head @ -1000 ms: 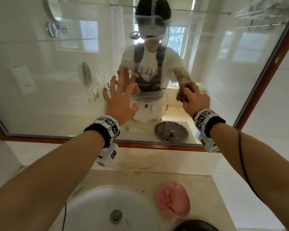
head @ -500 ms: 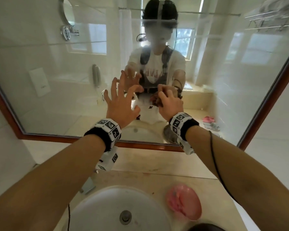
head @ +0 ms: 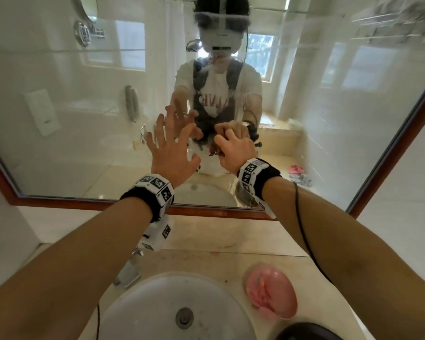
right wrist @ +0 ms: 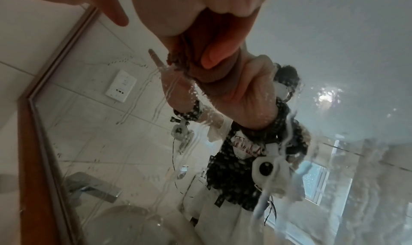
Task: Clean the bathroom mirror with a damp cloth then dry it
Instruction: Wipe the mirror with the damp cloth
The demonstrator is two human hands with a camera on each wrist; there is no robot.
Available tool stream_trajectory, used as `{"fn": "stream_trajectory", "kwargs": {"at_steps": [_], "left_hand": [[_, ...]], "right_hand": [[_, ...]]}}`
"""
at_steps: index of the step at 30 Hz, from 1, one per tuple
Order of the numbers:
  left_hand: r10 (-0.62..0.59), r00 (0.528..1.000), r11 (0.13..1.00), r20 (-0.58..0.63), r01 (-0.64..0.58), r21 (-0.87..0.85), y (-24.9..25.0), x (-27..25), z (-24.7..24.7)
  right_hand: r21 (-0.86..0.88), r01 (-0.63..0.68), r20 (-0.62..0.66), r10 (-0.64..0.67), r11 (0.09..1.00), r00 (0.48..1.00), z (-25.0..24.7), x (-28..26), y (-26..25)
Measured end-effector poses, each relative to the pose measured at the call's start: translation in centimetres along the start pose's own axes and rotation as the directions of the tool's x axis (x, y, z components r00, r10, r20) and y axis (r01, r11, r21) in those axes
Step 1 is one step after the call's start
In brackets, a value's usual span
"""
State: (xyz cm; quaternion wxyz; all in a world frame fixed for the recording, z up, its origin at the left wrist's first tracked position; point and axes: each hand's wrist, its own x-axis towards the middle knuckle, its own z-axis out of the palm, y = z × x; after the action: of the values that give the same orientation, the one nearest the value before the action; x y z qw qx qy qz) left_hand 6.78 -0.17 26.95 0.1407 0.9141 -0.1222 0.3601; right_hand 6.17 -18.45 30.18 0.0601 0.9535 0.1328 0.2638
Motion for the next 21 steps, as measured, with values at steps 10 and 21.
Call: {"fn": "stream_trajectory", "kwargs": {"at_steps": [10,21], "left_hand": [[0.009,1.000,1.000,-0.021,-0.009,0.011,3.6,0.7,1.3],[0.013,0.999,0.997,0.030,-0.011,-0.080,15.8,2.7,3.1]], "right_hand": [[0.031,0.032,-0.035,-0.031,0.999,0.999,-0.3,-1.8,4.2],[-0.008,-0.144,-0.031,0.144,0.989,0.989,-1.8,-7.8,18.5]]}}
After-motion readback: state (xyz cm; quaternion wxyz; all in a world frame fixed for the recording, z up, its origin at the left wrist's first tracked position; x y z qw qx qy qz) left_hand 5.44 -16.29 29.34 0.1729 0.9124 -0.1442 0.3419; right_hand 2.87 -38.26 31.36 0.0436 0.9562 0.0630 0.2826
